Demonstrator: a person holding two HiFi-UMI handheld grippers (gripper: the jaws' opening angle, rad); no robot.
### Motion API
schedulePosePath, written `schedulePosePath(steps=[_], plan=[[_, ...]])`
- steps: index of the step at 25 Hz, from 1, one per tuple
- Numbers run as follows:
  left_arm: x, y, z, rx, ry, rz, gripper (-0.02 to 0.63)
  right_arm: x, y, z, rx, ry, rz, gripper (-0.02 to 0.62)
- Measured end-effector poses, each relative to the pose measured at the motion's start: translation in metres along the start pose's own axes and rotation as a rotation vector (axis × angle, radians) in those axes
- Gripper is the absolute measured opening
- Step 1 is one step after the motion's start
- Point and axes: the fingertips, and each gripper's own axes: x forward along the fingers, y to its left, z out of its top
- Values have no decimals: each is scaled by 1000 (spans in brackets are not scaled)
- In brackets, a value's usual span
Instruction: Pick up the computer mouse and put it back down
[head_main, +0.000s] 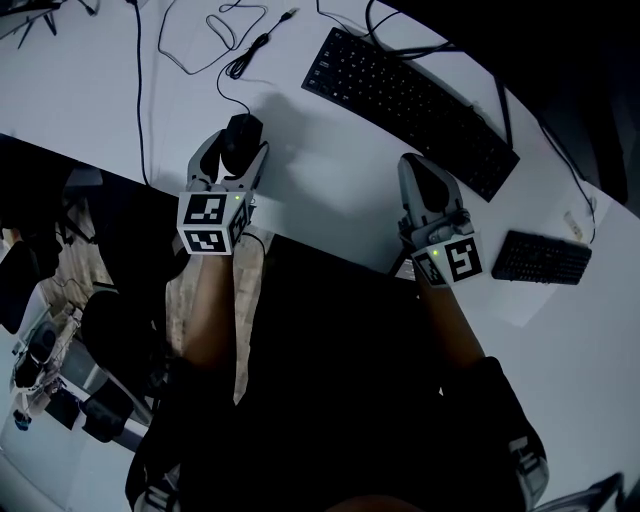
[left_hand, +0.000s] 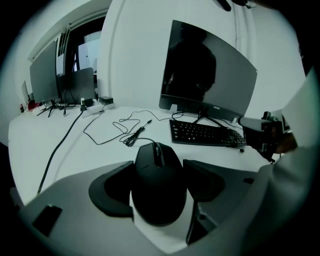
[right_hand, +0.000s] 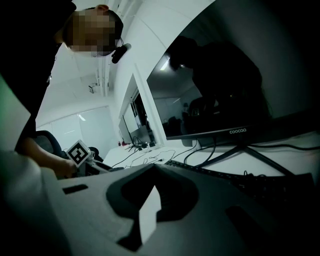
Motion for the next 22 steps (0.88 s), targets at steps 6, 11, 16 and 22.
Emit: schedulePosePath(steps=[6, 11, 16, 22], plan=[[-26, -11, 44, 14, -104, 7, 299, -31, 5, 23, -43, -60, -11, 3], [-51, -20, 91, 47, -205, 10, 299, -57, -4, 49, -79, -116, -42, 3], [-80, -33, 139, 71, -312, -2, 299, -78, -7, 82, -135, -187, -48, 3], [-137, -56, 188, 71, -478, -18, 299, -103, -3, 117, -198, -257, -59, 3]])
